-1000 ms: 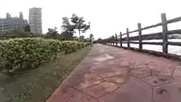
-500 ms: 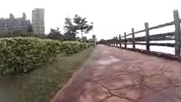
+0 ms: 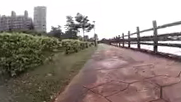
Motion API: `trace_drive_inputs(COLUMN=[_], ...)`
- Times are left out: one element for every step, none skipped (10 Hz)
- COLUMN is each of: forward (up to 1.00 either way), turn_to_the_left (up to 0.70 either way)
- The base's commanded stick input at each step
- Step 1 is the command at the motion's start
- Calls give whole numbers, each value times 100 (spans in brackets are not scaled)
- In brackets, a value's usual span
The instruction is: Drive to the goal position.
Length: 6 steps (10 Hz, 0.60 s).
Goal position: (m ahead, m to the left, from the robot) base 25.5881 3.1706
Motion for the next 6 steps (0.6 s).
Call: trace_drive_inputs(forward=[85, 85, 85, 85, 85, 85], turn_to_the_left=[-33, -30, -31, -33, -33, -33])
